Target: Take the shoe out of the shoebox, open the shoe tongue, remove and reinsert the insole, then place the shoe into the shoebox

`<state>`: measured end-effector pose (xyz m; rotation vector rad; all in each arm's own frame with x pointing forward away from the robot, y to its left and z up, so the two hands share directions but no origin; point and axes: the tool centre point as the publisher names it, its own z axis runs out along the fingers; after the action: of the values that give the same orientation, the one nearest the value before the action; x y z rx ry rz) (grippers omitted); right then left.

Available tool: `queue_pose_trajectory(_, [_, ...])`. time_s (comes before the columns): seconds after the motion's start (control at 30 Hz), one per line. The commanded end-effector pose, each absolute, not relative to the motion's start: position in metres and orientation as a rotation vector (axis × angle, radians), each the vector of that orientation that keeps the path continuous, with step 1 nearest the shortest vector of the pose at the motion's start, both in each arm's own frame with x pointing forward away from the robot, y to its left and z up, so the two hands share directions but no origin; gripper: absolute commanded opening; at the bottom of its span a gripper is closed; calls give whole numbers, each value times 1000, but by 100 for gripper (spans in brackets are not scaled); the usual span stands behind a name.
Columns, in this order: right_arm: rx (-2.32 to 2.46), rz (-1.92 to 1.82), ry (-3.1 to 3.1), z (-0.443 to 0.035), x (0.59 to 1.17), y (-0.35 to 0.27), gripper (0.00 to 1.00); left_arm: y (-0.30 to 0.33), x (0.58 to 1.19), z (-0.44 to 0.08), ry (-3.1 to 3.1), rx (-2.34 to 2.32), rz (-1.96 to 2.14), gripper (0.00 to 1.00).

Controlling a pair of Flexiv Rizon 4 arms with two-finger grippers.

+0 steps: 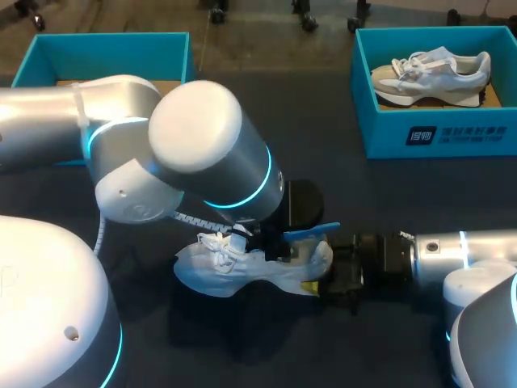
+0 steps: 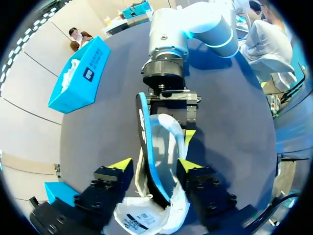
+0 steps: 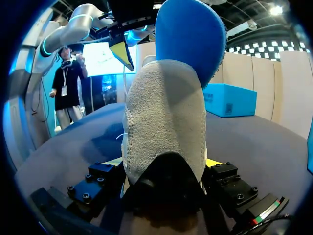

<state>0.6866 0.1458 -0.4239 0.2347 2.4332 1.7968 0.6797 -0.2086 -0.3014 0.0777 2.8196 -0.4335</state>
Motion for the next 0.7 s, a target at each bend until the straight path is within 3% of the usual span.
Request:
queue_pose_trajectory(0.03, [235,1791,2436,-426,687,149,0,-212,677,-310,2790,57,-439,78])
queue_pose_trajectory(0.27, [235,1791,2436,-426,687,149,0,-218,678,-318,2723,0,-442,76])
queue_pose_trajectory(0.47, [235,1791,2436,-426,687,149,0,-221,683,-322,2708,-35,-453,61])
queue_pose_trajectory(0.53, [235,1791,2436,-426,687,149,0,-221,686,-323,2706,-51,-458,50])
queue_pose_trajectory(0.7, [235,1791,2436,-426,687,149,0,-222,691,-329,2681,-77,-452,48])
